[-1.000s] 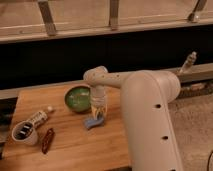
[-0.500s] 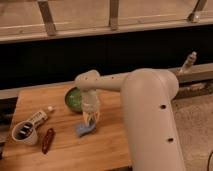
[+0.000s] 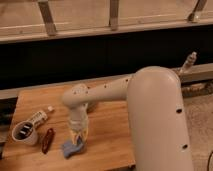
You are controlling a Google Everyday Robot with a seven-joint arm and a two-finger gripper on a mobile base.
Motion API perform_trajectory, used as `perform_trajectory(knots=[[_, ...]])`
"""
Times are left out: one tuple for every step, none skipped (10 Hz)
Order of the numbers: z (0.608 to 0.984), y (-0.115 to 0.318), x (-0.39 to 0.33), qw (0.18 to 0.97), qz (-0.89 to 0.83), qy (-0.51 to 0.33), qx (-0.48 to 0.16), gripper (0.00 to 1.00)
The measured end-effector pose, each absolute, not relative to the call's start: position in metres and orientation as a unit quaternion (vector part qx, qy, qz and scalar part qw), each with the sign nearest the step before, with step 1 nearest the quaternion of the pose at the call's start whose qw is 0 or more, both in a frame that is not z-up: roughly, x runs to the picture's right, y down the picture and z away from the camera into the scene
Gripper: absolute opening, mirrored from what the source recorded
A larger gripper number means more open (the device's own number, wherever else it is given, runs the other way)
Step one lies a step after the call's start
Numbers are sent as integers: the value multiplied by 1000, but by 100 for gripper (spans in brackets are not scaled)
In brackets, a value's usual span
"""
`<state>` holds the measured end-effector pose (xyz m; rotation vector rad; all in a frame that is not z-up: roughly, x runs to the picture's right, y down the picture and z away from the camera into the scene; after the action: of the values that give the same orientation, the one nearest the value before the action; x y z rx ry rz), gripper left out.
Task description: Wipe the white sponge on the table
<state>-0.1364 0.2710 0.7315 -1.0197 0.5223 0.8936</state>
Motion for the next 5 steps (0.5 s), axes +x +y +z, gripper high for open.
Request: perform_trajectory(knots=[[724,281,-137,744,416,242,-463,3],[720,285,-134,741,424,246,-459,3],[719,286,-131,739,429,250,-456,3],[721,284,-125,736,437,254,-450,3],[727,277,-116,734,446,259,-442,3]])
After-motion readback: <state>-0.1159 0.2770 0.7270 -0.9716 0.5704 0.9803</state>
